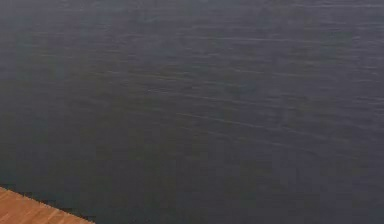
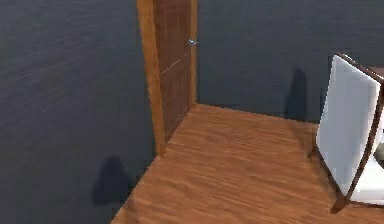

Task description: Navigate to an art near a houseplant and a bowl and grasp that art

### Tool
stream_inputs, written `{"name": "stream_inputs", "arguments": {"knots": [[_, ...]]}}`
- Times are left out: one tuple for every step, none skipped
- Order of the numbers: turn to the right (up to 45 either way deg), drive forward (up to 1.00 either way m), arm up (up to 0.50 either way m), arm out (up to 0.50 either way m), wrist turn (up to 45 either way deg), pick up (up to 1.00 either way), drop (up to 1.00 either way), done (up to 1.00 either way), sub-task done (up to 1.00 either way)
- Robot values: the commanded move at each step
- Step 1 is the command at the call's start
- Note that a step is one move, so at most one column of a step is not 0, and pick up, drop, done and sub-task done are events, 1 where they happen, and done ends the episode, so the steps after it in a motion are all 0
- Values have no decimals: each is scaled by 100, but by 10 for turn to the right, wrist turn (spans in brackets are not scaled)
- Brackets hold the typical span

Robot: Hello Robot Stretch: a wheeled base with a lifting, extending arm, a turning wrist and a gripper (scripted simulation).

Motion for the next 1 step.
{"name": "stream_inputs", "arguments": {"knots": [[-450,0,0,0,0,0,0,0,0]]}}
